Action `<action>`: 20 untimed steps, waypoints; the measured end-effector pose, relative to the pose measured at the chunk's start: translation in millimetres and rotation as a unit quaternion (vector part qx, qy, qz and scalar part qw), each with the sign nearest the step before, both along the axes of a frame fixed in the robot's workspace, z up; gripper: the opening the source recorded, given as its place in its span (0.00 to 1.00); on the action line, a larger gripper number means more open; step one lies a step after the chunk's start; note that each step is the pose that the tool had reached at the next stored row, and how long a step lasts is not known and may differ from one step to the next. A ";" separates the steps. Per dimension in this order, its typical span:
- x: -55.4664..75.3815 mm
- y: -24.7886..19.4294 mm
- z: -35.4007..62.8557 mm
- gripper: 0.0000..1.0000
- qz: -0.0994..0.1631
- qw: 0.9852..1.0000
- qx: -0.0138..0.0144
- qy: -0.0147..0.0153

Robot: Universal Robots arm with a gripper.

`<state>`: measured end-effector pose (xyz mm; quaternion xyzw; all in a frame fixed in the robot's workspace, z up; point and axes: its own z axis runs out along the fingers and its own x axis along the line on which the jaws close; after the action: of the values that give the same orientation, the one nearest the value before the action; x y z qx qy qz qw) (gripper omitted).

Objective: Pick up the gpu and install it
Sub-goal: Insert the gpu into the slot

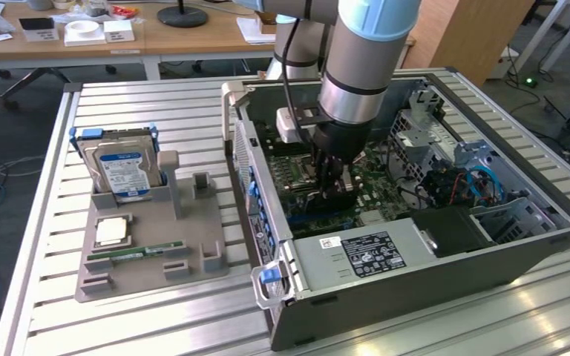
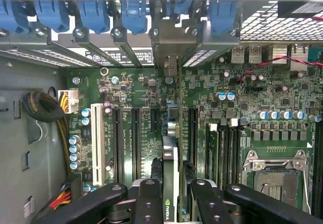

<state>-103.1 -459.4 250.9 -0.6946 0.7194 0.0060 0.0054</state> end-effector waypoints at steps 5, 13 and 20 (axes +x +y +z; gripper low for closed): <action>0.0 0.1 -0.7 0.26 0.000 1.000 0.000 0.000; 0.0 0.1 -0.8 0.26 0.000 1.000 0.000 0.000; 0.0 0.0 -0.8 0.26 0.000 1.000 0.000 0.000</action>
<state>-103.1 -459.4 250.1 -0.6946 0.7194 0.0060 0.0055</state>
